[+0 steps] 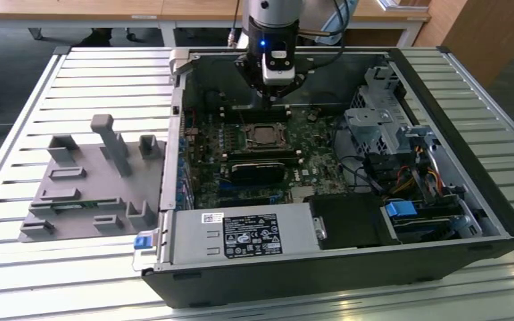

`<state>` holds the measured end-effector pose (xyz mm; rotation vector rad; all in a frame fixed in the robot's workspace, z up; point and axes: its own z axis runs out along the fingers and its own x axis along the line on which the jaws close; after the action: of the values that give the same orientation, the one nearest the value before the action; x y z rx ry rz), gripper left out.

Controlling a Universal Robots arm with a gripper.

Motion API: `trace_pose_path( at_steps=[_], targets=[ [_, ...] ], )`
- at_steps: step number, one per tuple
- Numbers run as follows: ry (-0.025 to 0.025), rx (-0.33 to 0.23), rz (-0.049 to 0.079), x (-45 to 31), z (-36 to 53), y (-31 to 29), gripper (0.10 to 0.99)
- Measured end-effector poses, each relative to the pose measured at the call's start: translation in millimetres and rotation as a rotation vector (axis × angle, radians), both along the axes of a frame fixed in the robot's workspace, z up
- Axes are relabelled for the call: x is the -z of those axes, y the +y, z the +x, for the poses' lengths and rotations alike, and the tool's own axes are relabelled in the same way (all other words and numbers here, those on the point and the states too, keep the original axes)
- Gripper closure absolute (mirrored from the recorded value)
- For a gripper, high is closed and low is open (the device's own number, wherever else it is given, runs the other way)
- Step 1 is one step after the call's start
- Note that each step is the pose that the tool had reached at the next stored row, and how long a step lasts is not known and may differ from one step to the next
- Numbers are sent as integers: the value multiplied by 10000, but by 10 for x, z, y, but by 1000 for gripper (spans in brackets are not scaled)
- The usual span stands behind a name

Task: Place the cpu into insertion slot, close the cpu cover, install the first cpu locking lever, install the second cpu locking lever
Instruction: 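Install the first cpu locking lever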

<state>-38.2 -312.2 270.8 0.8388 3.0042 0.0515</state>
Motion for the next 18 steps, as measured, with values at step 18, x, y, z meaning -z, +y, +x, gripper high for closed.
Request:
trace_pose_path(
  at_steps=[18],
  targets=[
    [1, -2408, 0, 4, -1, 0, 965]
  ],
)
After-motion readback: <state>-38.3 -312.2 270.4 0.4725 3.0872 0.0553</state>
